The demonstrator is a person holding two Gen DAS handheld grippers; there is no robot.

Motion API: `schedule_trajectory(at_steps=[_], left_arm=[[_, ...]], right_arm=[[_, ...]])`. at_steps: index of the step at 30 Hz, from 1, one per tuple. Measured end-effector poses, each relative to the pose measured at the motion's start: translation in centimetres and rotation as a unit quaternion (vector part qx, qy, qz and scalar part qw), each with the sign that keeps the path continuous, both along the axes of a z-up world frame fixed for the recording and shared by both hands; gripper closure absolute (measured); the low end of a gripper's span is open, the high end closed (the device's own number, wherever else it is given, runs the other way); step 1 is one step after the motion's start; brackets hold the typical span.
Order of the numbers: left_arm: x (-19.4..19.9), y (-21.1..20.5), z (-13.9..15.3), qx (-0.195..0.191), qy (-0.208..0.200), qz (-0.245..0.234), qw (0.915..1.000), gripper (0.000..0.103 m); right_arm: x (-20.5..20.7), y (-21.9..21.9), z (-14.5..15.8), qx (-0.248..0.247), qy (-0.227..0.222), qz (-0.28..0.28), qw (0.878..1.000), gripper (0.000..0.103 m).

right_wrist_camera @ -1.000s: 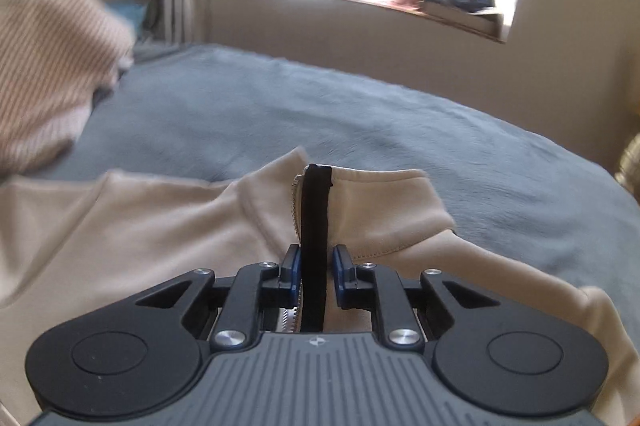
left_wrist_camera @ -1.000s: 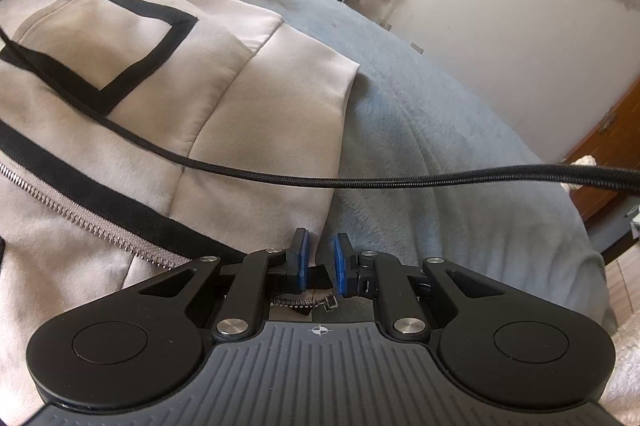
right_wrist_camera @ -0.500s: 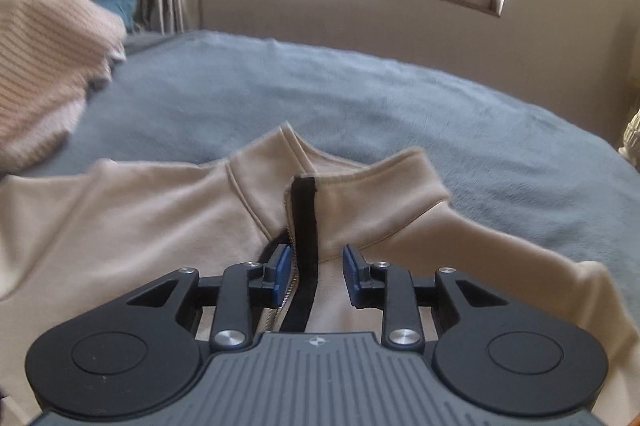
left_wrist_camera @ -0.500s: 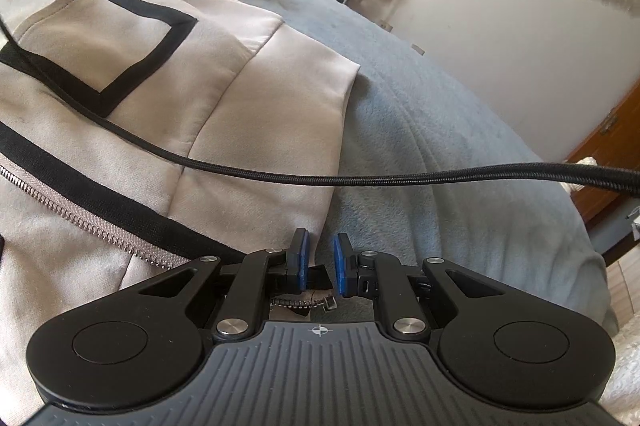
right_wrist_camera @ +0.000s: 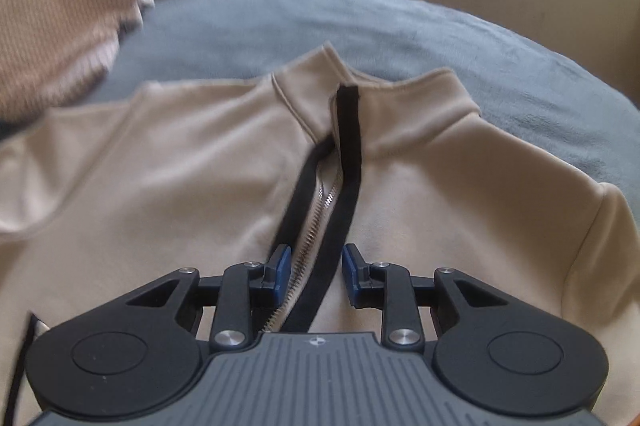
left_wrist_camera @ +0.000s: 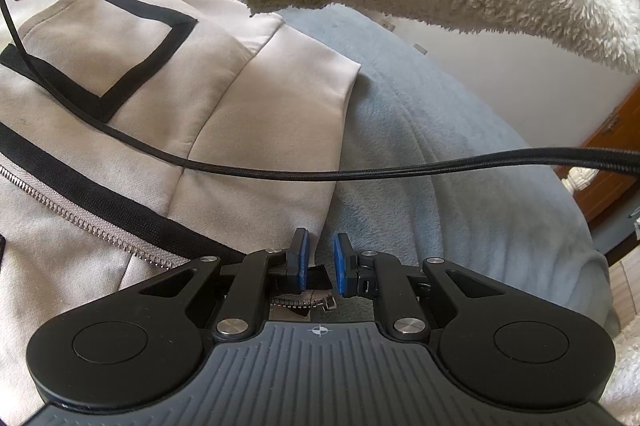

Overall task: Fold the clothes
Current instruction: 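Grasp the zipper edge at the collar with the right gripper while the left gripper holds the pull, then lift the collar with the right gripper and release the zipper pull with the left gripper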

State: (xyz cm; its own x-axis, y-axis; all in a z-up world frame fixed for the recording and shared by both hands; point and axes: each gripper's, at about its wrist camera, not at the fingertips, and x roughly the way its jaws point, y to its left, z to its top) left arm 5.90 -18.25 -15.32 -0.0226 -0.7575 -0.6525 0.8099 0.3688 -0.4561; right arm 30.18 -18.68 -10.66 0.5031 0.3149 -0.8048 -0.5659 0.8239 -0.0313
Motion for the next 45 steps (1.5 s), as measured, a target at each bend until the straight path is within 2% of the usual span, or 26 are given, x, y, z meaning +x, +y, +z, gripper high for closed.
schedule_trajectory(at_steps=[5,9,11,12,14,18,21,23,26,35,40,45], left_arm=[[0.1,-0.1,0.0,0.000,0.002,0.000,1.0000,0.090],[0.1,-0.1,-0.1,0.000,0.001,-0.001,1.0000,0.090],[0.2,-0.2,-0.1,0.001,0.001,-0.002,1.0000,0.090],[0.2,-0.3,-0.1,0.001,0.001,-0.001,1.0000,0.090],[0.2,-0.3,-0.2,0.001,0.001,-0.001,1.0000,0.090],[0.2,-0.4,-0.2,0.000,0.001,-0.001,1.0000,0.090],[0.2,-0.4,-0.2,0.000,0.001,-0.001,1.0000,0.090],[0.3,-0.4,-0.2,0.000,0.001,-0.002,1.0000,0.090],[0.3,-0.4,-0.2,-0.001,0.002,-0.002,1.0000,0.090],[0.3,-0.4,-0.4,-0.001,0.004,-0.001,1.0000,0.090],[0.3,-0.5,-0.5,-0.001,0.004,-0.001,1.0000,0.090],[0.4,-0.5,-0.6,-0.003,0.004,-0.002,1.0000,0.090]], right_arm=[[-0.4,0.1,0.1,-0.023,0.013,0.008,1.000,0.072],[-0.3,-0.3,-0.6,-0.008,0.026,-0.008,1.000,0.073],[-0.4,-0.1,-0.7,-0.009,0.025,-0.010,1.000,0.080],[-0.4,-0.1,-0.6,-0.010,0.022,-0.015,1.000,0.091],[-0.3,-0.5,-0.4,-0.001,0.022,-0.029,0.999,0.093],[0.0,-2.2,0.2,0.047,0.033,-0.059,0.997,0.099],[0.0,-3.8,0.9,0.108,0.041,-0.073,0.991,0.099],[0.0,-4.9,1.5,0.153,0.047,-0.079,0.984,0.099],[0.3,-7.2,1.9,0.236,0.066,-0.093,0.965,0.099],[1.4,-6.7,-0.4,0.239,0.096,-0.098,0.961,0.099],[2.0,-6.4,-1.6,0.239,0.112,-0.101,0.959,0.094],[1.6,-6.2,1.7,0.225,0.055,-0.090,0.969,0.094]])
